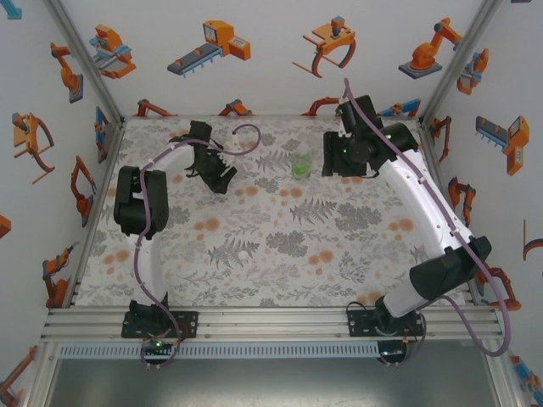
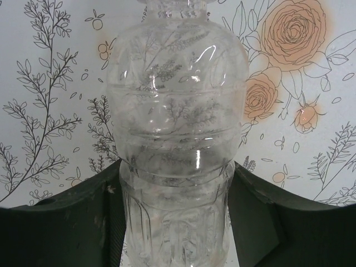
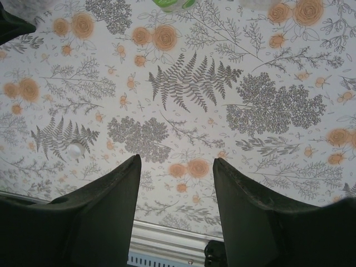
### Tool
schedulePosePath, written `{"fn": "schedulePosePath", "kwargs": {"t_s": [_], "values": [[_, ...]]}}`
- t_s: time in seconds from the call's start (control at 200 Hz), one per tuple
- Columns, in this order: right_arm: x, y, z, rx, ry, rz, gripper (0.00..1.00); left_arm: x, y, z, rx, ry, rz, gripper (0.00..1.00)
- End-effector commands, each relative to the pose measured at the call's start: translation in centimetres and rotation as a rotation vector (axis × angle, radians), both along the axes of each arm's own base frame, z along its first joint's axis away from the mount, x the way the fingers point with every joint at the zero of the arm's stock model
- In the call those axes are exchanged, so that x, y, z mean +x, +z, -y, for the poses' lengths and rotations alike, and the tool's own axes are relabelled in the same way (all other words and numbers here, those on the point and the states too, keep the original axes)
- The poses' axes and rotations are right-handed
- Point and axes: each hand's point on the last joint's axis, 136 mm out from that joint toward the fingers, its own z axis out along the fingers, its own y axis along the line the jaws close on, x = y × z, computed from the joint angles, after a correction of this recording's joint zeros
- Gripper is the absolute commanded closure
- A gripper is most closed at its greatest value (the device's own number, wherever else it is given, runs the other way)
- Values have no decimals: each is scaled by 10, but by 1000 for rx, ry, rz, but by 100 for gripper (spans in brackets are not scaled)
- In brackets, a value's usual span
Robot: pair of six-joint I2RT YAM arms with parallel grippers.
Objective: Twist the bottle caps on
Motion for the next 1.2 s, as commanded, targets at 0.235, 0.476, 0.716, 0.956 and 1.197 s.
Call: {"fn": "schedulePosePath", "kwargs": {"t_s": [0.235, 0.476, 0.716, 0.956, 1.197], "values": [[-1, 17, -23, 93, 110, 83, 53, 0, 55, -3, -146, 160, 112, 62], [-12, 8, -58, 78, 301, 130, 54, -11, 119, -13, -353, 322, 256, 68], [-33, -14, -108, 44, 564, 158, 54, -37, 180, -21, -486, 385, 377, 73], [-63, -50, -155, 9, 815, 142, 54, -59, 248, -39, -561, 413, 516, 83], [-85, -89, -190, -28, 941, 76, 54, -83, 309, -66, -630, 468, 656, 95]]}}
